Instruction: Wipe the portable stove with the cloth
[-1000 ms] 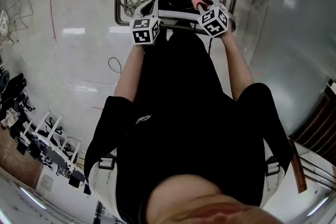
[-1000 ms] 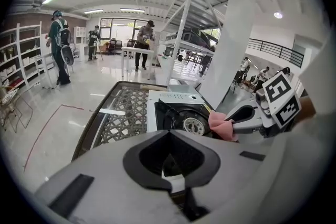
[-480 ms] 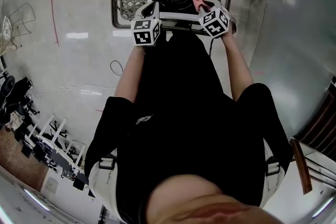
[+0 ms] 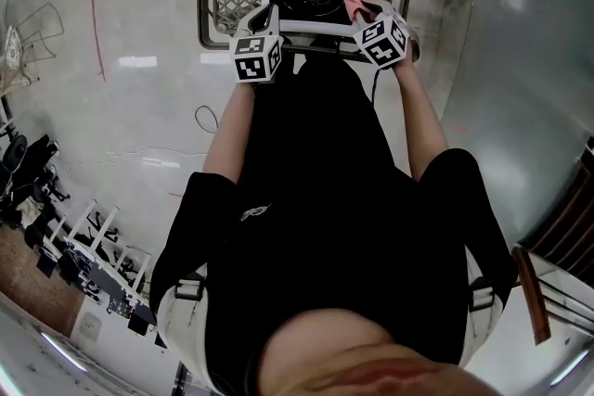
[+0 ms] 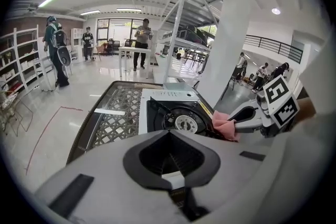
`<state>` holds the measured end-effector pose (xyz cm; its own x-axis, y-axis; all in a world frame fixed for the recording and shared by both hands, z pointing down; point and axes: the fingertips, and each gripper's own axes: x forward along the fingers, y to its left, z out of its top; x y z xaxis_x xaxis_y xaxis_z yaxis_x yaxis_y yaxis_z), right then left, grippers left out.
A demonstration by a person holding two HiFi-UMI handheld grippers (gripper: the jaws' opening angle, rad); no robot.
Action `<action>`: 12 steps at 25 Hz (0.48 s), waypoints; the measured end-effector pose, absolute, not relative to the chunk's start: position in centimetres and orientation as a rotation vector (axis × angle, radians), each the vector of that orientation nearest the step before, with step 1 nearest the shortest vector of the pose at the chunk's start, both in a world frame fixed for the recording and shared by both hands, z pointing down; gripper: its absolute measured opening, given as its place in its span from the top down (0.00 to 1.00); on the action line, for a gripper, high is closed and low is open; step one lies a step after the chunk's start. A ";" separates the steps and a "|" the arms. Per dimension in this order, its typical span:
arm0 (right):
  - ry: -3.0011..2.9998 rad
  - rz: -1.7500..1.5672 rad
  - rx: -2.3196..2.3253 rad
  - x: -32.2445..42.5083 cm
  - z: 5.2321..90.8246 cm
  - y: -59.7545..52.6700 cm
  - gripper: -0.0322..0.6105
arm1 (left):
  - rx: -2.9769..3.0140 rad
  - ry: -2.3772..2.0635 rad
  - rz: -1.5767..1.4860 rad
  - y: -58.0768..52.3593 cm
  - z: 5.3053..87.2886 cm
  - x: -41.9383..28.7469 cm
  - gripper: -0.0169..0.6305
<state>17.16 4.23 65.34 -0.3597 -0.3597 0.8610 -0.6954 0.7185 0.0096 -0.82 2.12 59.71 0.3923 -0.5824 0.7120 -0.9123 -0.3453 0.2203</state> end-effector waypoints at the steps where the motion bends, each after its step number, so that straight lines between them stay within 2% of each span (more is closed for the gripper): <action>1: -1.980 0.449 0.815 17.2 65.2 4.2 0.88 | 2.046 -1.275 0.705 2.1 59.8 -1.0 0.97; 7: -1.981 0.427 0.884 16.7 63.4 2.3 0.88 | 2.020 -1.279 0.668 1.8 60.2 -2.6 0.97; 12: -2.035 0.346 0.876 13.4 60.5 -1.0 0.88 | 1.967 -1.320 0.616 1.3 60.5 -5.6 0.97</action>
